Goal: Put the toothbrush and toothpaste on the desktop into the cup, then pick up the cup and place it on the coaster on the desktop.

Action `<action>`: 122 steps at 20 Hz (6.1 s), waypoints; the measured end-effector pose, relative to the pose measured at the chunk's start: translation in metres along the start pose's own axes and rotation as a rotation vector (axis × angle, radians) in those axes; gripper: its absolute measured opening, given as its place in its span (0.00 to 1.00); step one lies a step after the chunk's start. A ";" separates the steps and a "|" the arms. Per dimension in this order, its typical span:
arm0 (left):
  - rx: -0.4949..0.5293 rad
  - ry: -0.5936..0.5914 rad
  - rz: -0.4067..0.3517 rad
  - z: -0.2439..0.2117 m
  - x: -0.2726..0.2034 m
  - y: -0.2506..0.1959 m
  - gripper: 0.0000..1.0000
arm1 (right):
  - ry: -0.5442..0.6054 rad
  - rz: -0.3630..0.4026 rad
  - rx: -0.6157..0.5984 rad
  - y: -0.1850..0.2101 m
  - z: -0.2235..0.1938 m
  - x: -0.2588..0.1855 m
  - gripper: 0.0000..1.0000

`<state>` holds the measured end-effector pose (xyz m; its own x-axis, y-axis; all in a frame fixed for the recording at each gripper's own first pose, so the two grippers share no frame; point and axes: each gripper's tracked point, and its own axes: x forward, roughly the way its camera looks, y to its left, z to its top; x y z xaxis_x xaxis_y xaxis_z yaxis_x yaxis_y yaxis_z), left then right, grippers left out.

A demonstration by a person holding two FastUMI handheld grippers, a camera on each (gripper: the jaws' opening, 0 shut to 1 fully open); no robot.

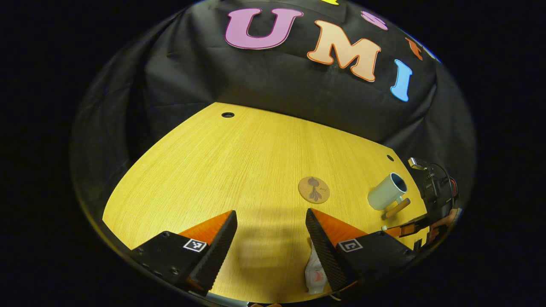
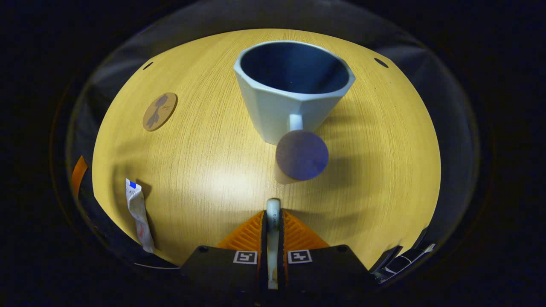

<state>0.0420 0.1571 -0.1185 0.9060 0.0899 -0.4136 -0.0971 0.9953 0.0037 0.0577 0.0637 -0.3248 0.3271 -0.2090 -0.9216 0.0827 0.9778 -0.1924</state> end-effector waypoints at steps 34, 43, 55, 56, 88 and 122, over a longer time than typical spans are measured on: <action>0.107 0.372 -0.020 -0.091 -0.010 -0.073 0.95 | -0.489 0.241 0.228 -0.043 0.017 -0.088 0.06; 0.176 0.513 -0.010 -0.116 0.009 -0.084 0.86 | -0.675 0.350 0.249 -0.068 0.052 -0.150 0.06; 0.275 0.659 0.031 -0.135 0.026 -0.084 0.47 | -0.813 0.398 0.087 -0.076 0.124 -0.194 0.06; 0.289 0.661 0.041 -0.135 0.027 -0.081 0.41 | -0.820 0.406 0.078 -0.072 0.128 -0.196 0.06; -0.053 0.357 -0.060 -0.074 0.024 -0.093 0.04 | -1.115 0.574 0.169 -0.040 0.251 -0.150 0.06; 0.224 -0.341 -0.510 0.094 0.096 -0.363 0.04 | -1.289 0.262 0.605 -0.259 0.100 -0.187 0.97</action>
<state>0.2027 -0.1920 -0.0736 0.8991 -0.4256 -0.1021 0.4344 0.8964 0.0886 0.0698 -0.1516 -0.0691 0.9723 -0.2139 0.0945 0.1594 0.9020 0.4012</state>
